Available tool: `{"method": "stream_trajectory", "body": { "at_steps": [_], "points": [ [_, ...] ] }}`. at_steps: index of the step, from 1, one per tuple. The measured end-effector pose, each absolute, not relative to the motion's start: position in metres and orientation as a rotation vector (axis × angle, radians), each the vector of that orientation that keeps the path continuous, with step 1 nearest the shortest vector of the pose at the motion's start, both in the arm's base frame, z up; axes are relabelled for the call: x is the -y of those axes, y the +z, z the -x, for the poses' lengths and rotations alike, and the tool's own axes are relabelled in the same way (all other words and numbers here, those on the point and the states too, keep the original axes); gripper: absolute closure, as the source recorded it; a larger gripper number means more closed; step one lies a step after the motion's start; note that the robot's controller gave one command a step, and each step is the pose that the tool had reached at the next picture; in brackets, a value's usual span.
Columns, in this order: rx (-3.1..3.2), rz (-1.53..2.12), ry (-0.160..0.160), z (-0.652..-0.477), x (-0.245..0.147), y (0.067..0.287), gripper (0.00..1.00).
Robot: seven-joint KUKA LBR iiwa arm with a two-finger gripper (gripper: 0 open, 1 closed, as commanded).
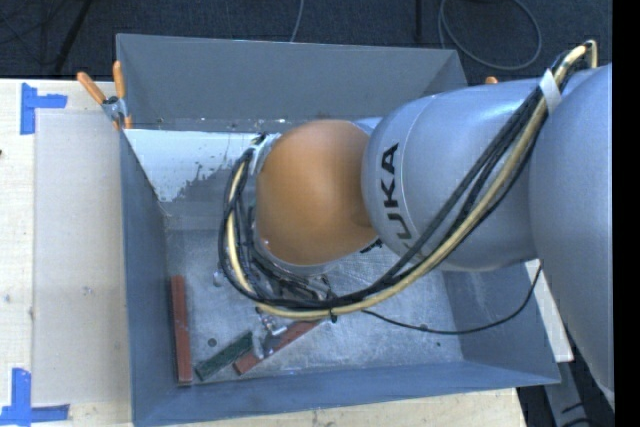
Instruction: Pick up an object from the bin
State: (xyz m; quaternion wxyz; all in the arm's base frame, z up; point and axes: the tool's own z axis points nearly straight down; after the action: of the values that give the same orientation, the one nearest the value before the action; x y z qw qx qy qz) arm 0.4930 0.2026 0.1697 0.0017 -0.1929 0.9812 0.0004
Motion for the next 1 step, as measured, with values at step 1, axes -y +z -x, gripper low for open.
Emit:
{"method": "stream_trajectory", "body": {
  "at_steps": [1],
  "points": [
    [-3.009, 0.885, 0.003, -0.4879, -0.1518, 0.0740, 1.00]
  ]
}}
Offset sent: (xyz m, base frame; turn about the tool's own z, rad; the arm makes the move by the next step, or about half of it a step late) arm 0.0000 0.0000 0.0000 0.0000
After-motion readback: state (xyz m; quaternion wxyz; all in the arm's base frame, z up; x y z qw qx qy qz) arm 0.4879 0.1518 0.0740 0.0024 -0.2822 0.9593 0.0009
